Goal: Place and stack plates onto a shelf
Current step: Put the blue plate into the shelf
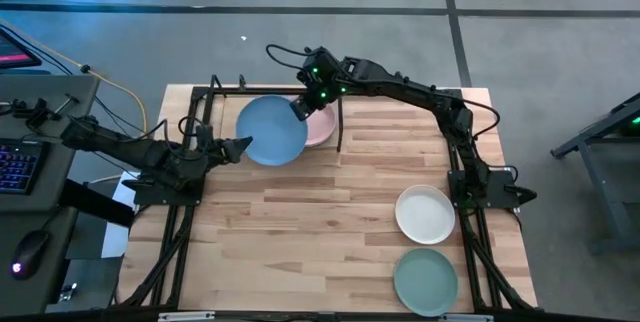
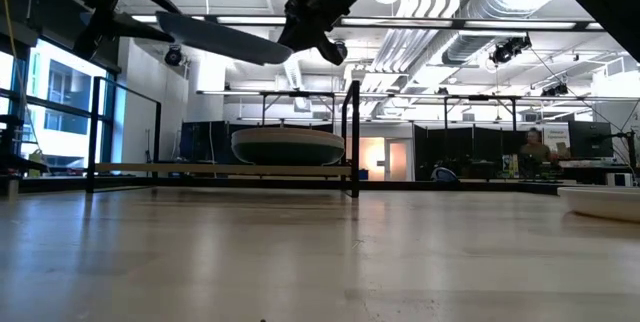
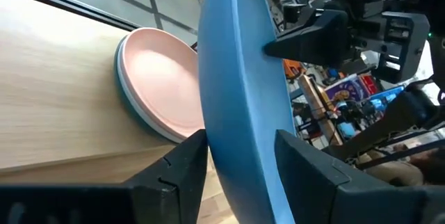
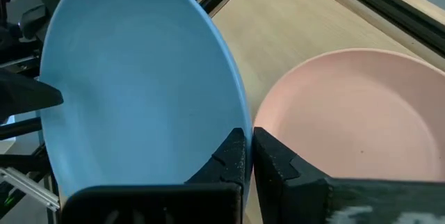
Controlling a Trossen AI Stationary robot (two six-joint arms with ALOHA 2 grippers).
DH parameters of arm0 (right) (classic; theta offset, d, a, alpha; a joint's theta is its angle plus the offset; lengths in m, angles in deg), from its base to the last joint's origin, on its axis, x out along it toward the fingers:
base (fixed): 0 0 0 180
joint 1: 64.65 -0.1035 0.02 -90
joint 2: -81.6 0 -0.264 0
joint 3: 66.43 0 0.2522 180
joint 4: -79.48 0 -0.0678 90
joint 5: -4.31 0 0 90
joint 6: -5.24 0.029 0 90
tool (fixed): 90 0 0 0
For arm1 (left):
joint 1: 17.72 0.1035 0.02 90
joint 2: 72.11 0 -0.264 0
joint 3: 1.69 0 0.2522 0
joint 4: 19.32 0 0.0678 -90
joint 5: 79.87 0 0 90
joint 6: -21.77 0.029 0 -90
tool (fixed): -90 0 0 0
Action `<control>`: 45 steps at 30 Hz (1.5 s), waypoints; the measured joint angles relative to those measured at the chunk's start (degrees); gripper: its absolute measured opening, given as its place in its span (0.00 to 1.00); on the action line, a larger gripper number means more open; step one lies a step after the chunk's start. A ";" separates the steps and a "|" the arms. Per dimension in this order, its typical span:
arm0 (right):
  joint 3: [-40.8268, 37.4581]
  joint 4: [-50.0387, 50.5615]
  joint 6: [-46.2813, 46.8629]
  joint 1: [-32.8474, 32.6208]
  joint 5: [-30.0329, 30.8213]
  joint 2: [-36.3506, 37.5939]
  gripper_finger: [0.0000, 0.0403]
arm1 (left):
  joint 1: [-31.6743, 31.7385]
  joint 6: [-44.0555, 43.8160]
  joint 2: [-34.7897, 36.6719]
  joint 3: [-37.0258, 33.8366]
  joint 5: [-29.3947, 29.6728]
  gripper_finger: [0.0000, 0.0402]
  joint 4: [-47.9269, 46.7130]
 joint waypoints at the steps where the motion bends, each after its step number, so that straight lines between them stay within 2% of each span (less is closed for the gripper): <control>1: 0.00 -0.02 -0.02 -0.09 0.00 0.00 0.00 | 0.00 -0.02 0.00 0.00 0.00 0.38 -0.01; 4: 0.00 0.01 -0.02 -0.16 0.03 0.00 0.00 | 0.00 -0.02 0.10 0.00 0.00 0.31 -0.01; 10: 0.01 0.14 0.24 -0.11 -0.27 0.01 0.00 | 0.09 -0.23 0.10 -0.21 1.37 0.09 -1.45; 12: 0.07 0.18 -0.47 -0.14 -0.35 0.13 0.00 | 0.11 -0.52 0.09 -0.28 1.62 0.05 -2.12; 17: 0.11 0.22 -1.57 0.66 -1.25 0.33 0.03 | 0.07 -4.38 1.51 -0.28 0.78 0.04 -5.27; 20: 0.09 0.55 -2.07 1.53 -2.93 1.74 0.10 | 0.06 -6.35 3.58 -0.11 0.36 0.02 -7.49; 24: 0.04 2.33 -4.76 2.64 -2.83 4.78 0.24 | 0.04 -4.72 6.32 0.04 1.04 0.01 -8.17; 28: -0.02 8.70 -9.21 4.16 3.47 7.82 0.36 | -0.03 -4.43 8.40 0.24 1.67 0.01 -10.25; 31: -0.07 15.78 -12.50 4.12 5.33 9.84 0.41 | -0.03 -5.64 8.45 0.13 2.94 0.01 -11.68; 37: -0.07 25.84 -17.69 4.75 10.16 13.15 0.42 | -0.06 -15.14 5.96 0.07 8.91 0.01 -17.43; 45: -0.07 26.53 -19.76 6.56 10.77 15.95 0.38 | 0.61 -26.49 -5.64 0.02 17.02 0.01 -17.17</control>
